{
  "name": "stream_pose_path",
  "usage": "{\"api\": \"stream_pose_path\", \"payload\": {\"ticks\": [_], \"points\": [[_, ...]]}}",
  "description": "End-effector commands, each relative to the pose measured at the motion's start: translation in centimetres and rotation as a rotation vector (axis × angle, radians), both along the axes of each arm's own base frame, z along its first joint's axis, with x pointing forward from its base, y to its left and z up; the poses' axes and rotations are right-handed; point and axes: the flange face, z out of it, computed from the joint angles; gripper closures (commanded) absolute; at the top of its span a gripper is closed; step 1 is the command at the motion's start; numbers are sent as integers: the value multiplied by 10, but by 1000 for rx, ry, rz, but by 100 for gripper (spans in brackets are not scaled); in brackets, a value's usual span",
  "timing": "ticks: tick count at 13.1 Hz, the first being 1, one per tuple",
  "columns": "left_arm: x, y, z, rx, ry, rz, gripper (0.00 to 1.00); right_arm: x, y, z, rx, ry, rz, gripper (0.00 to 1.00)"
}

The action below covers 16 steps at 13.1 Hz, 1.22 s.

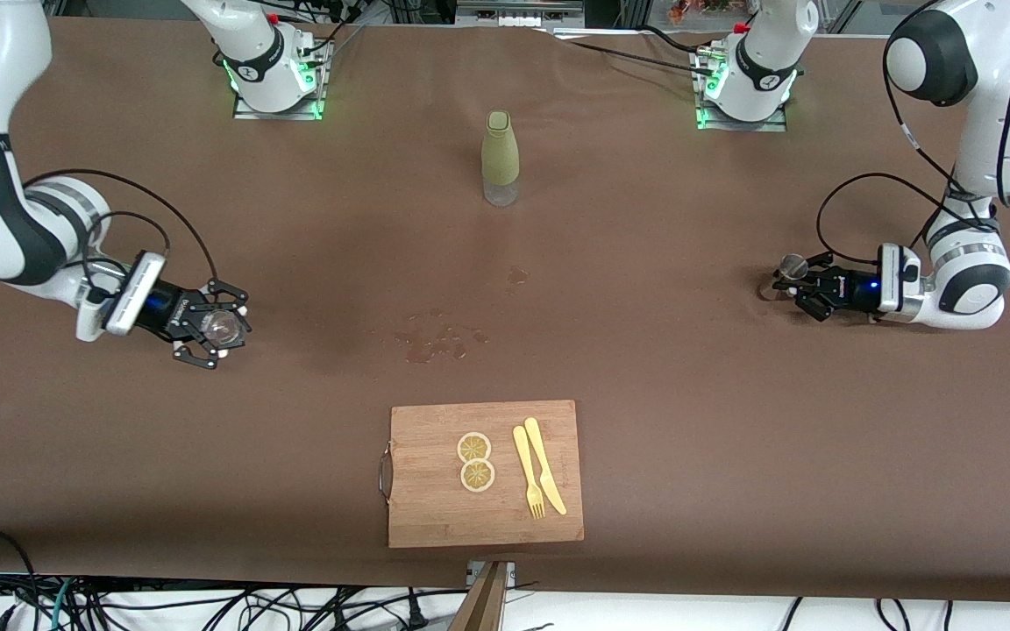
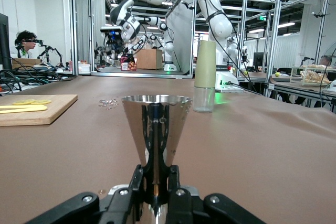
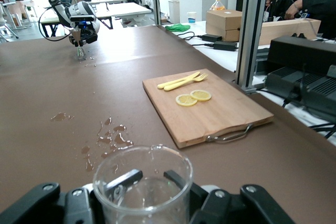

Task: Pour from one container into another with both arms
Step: 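Lower the glass and the jigger onto the table with both grippers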

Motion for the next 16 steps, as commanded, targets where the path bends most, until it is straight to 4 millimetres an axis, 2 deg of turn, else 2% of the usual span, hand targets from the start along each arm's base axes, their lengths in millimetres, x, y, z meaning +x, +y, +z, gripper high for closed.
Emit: {"api": "stream_pose_path", "payload": {"ticks": [1,2,5,8,11,12,13,14,16], "points": [[-19,16,-6,-49,-204,-34,100,-5,-8,-33,31,-18,4,73],[-21,17,-10,-51,-209,-32,100,-8,-9,-45,28,-17,9,73],[-11,23,-21,-56,-257,-78,100,-17,-21,-71,19,-36,21,73],[-15,22,-31,-73,-266,-79,100,-34,-29,-109,71,-8,35,73],[-21,21,-43,-75,-245,-77,100,-45,-30,-122,108,-41,84,72],[-22,21,-45,-73,-243,-77,64,-48,-32,-124,115,-49,110,72],[-22,22,-46,-67,-244,-75,2,-51,-34,-124,111,-47,139,72],[-21,23,-46,-55,-239,-72,0,-54,-39,-124,105,-48,163,72],[-3,29,-41,31,-207,-77,0,-59,-48,-129,85,-72,184,72]]}}
